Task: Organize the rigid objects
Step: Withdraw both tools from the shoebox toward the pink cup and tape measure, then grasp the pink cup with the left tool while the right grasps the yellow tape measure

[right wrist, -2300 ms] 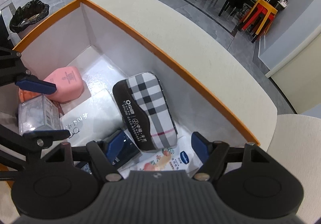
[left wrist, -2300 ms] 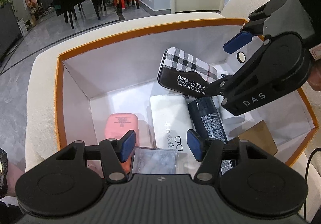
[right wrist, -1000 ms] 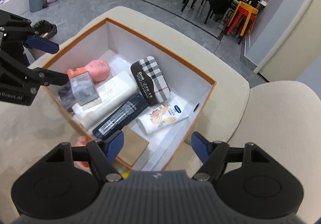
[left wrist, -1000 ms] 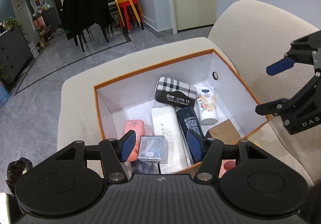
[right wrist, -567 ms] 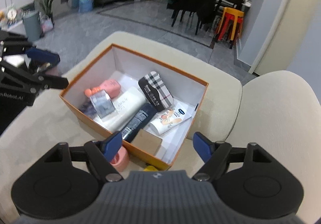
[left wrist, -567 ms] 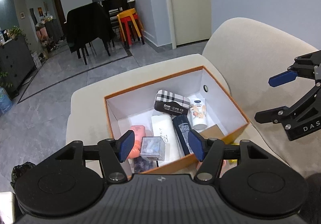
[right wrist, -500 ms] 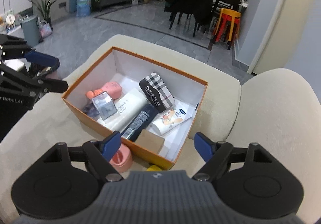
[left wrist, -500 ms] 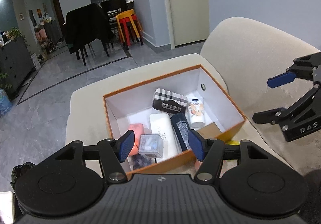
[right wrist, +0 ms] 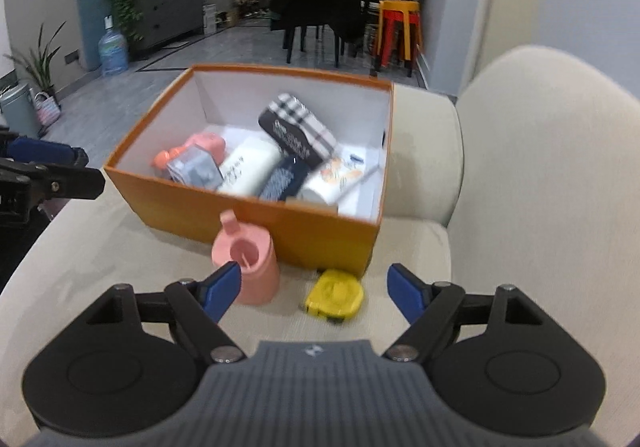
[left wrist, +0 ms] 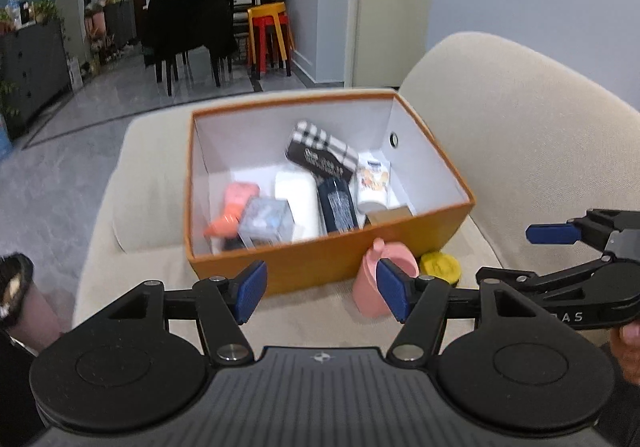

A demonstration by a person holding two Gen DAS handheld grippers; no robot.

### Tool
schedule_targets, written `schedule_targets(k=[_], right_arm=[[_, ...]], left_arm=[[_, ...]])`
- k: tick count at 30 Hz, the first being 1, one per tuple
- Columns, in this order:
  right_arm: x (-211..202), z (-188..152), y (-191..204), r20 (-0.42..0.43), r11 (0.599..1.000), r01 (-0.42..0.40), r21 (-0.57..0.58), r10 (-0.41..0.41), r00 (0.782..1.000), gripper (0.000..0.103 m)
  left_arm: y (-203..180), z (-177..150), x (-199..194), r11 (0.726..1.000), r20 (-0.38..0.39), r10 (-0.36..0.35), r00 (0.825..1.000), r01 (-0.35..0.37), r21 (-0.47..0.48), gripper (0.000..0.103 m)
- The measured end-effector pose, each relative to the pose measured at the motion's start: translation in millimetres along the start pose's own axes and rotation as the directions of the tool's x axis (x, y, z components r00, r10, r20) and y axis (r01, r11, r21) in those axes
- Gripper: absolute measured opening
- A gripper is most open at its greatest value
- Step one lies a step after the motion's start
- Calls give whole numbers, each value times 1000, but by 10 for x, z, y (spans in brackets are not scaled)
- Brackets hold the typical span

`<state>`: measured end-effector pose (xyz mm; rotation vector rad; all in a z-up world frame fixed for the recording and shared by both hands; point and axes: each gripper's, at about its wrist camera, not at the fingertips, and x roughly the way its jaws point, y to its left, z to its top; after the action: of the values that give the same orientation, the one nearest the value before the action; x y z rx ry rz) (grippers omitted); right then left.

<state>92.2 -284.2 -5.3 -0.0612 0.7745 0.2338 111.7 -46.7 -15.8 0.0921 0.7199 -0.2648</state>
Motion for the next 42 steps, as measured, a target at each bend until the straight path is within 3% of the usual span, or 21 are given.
schedule_targets(k=[7, 11, 19, 30, 37, 42], right_arm=[[211, -268, -75, 11, 992, 17, 122, -18, 1000, 79], [371, -365, -77, 31, 988, 68, 139, -73, 997, 79], [653, -524, -224, -18, 964, 88, 251, -86, 996, 80], [824, -593, -331, -52, 946, 112, 305, -101, 994, 80], [887, -616, -452, -78, 919, 139, 368, -118, 990, 79], [934, -608, -456, -80, 918, 138, 373, -116, 990, 79]], left_arm=[[-154, -305, 273, 999, -47, -40, 998, 39, -24, 74], [-234, -418, 424, 999, -70, -46, 996, 44, -21, 74], [-363, -574, 729, 998, -98, -65, 993, 64, -13, 74], [-435, -517, 1122, 995, -59, -91, 994, 89, -36, 74], [-469, -466, 1281, 996, -4, -65, 998, 65, -55, 74], [-459, -447, 1288, 996, 28, -75, 997, 76, -41, 66]])
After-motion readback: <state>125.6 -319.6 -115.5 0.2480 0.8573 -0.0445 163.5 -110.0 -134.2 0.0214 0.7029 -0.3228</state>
